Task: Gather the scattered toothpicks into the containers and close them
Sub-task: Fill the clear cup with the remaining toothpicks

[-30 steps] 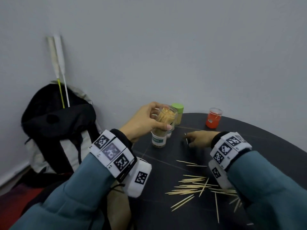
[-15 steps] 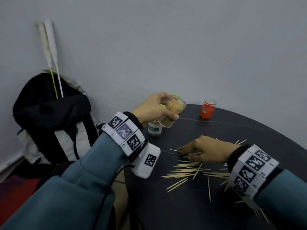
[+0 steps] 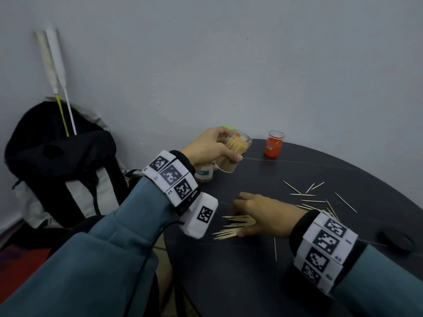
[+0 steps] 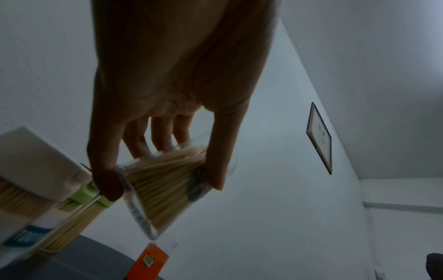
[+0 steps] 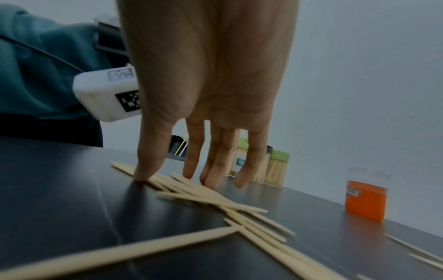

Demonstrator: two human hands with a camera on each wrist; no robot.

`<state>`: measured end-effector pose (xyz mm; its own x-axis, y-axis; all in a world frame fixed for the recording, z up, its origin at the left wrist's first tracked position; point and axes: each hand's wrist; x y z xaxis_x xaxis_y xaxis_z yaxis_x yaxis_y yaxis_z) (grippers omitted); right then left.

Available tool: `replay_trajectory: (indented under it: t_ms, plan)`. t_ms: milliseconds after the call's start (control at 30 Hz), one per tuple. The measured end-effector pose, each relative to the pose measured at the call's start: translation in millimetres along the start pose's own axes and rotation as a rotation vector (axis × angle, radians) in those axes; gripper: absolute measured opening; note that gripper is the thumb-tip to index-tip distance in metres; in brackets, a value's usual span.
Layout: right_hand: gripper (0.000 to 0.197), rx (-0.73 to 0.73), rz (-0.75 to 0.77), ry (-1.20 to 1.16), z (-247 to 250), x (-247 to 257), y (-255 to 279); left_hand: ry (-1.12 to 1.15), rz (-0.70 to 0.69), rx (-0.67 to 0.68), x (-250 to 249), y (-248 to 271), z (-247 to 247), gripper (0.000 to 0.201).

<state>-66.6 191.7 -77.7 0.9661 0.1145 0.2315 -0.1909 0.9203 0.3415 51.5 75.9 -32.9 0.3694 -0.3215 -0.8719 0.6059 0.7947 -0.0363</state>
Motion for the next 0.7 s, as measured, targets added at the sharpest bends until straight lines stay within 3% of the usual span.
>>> replay_trajectory:
  t_ms: [300,700]
  plan:
    - [0.027,-0.045,-0.003,0.068,-0.2,5.3,-0.1,-0.017,-0.011,0.000,-2.9,-1.5,0.6,0.060]
    - [0.030,-0.029,-0.147,0.123,-4.0,-10.5,1.3,-0.031,-0.008,0.020,-0.3,-2.5,-2.7,0.062]
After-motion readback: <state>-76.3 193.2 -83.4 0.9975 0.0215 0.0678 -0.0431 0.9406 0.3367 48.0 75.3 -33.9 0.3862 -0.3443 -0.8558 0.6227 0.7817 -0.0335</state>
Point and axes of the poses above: each hand's wrist, its own y-axis away from the middle knuckle, its own z-axis out of the back of the hand, x = y × z, and after that the axes turned 9 degrees about -y, right-handed
